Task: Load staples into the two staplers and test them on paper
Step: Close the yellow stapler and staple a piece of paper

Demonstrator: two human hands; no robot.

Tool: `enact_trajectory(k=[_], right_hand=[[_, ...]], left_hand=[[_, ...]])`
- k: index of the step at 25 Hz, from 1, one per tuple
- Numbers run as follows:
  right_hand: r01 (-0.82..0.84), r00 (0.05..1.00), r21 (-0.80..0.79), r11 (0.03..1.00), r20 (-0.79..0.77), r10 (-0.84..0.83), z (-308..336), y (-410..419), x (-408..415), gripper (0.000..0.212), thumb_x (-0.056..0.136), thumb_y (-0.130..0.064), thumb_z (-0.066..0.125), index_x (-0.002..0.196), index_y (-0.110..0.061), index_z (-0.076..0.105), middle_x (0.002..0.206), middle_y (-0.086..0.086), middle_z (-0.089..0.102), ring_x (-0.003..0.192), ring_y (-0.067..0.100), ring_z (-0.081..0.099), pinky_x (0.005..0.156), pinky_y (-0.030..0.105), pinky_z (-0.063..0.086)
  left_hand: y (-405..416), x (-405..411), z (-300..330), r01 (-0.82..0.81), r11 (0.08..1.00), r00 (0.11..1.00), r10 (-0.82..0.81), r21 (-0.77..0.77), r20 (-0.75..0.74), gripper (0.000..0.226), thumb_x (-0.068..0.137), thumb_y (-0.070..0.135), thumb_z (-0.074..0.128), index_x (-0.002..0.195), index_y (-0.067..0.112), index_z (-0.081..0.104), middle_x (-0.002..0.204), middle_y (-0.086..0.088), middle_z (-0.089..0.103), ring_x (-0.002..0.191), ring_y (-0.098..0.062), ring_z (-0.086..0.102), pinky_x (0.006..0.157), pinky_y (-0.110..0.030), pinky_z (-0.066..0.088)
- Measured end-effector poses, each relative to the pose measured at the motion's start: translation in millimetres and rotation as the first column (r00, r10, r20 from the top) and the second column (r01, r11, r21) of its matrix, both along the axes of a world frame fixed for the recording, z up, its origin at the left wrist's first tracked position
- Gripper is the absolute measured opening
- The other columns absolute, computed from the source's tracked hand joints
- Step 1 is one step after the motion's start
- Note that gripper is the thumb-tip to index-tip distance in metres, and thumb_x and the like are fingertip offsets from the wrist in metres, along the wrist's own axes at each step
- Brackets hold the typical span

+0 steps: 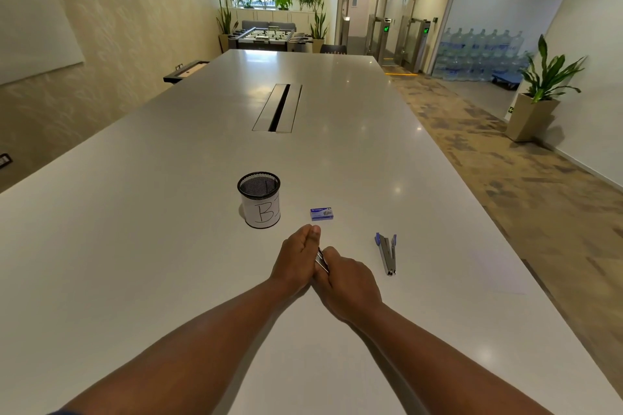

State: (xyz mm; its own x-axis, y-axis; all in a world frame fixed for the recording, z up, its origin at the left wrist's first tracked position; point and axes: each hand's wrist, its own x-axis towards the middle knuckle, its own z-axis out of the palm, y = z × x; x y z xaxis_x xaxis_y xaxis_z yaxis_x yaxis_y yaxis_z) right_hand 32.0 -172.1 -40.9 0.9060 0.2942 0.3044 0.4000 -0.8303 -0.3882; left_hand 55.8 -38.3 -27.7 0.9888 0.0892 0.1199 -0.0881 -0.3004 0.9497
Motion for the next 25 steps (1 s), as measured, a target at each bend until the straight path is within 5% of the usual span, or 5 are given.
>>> enact_trajectory(k=[3, 7, 13, 20, 25], right_hand=[[0.005, 1.000, -0.001, 1.000, -0.020, -0.005, -0.7, 1.0, 0.0, 0.032, 0.103, -0.055, 0.030, 0.092, -0.027, 0.041, 0.061, -0.011, 0.047, 0.049, 0.011, 0.047, 0.050, 0.029, 0.040], [-0.008, 1.000, 0.013, 1.000, 0.002, 0.008, -1.5, 0.4, -0.3, 0.035, 0.102, -0.057, 0.029, 0.089, -0.027, 0.041, 0.056, -0.012, 0.042, 0.046, 0.009, 0.043, 0.046, 0.023, 0.030], [0.007, 1.000, 0.020, 1.000, -0.013, -0.006, -2.5, 0.3, 0.6, 0.038, 0.101, -0.059, 0.029, 0.089, -0.026, 0.043, 0.059, -0.011, 0.046, 0.049, 0.012, 0.046, 0.051, 0.035, 0.044], [-0.007, 1.000, 0.042, 0.999, -0.009, 0.007, -0.7, -0.1, 0.3, 0.040, 0.102, -0.056, 0.031, 0.089, -0.022, 0.047, 0.063, -0.006, 0.054, 0.051, 0.014, 0.050, 0.053, 0.037, 0.045], [0.020, 1.000, 0.065, 0.998, 0.014, -0.021, 3.1, 1.8, -1.8, 0.037, 0.099, -0.063, 0.035, 0.087, -0.029, 0.042, 0.062, -0.010, 0.051, 0.050, 0.010, 0.050, 0.048, 0.028, 0.040]], left_hand=[[-1.3, -2.5, 3.4, -0.016, 1.000, 1.000, 0.016, 0.006, 0.008, 0.037, 0.108, 0.036, 0.043, 0.074, 0.022, 0.050, 0.056, 0.018, 0.051, 0.054, 0.000, 0.045, 0.054, -0.015, 0.040], [-2.3, -4.4, 5.8, -0.032, 0.999, 0.999, 0.032, 0.002, 0.014, 0.038, 0.108, 0.036, 0.043, 0.074, 0.019, 0.050, 0.060, 0.012, 0.049, 0.053, 0.000, 0.043, 0.053, -0.015, 0.039], [-2.3, -3.9, 5.5, -0.045, 0.998, 0.999, 0.045, 0.036, 0.015, 0.042, 0.108, 0.039, 0.042, 0.079, 0.009, 0.052, 0.064, 0.006, 0.052, 0.055, -0.001, 0.044, 0.056, -0.018, 0.041], [-3.5, -4.9, 6.8, -0.061, 0.998, 0.998, 0.061, 0.004, 0.019, 0.045, 0.106, 0.045, 0.043, 0.078, 0.011, 0.052, 0.058, 0.011, 0.051, 0.052, -0.001, 0.044, 0.052, -0.016, 0.040], [-0.4, -6.1, 4.1, -0.030, 0.979, 1.000, 0.028, -0.199, -0.013, 0.047, 0.099, 0.057, 0.044, 0.080, 0.016, 0.054, 0.064, 0.007, 0.054, 0.063, -0.013, 0.049, 0.062, -0.036, 0.043]])
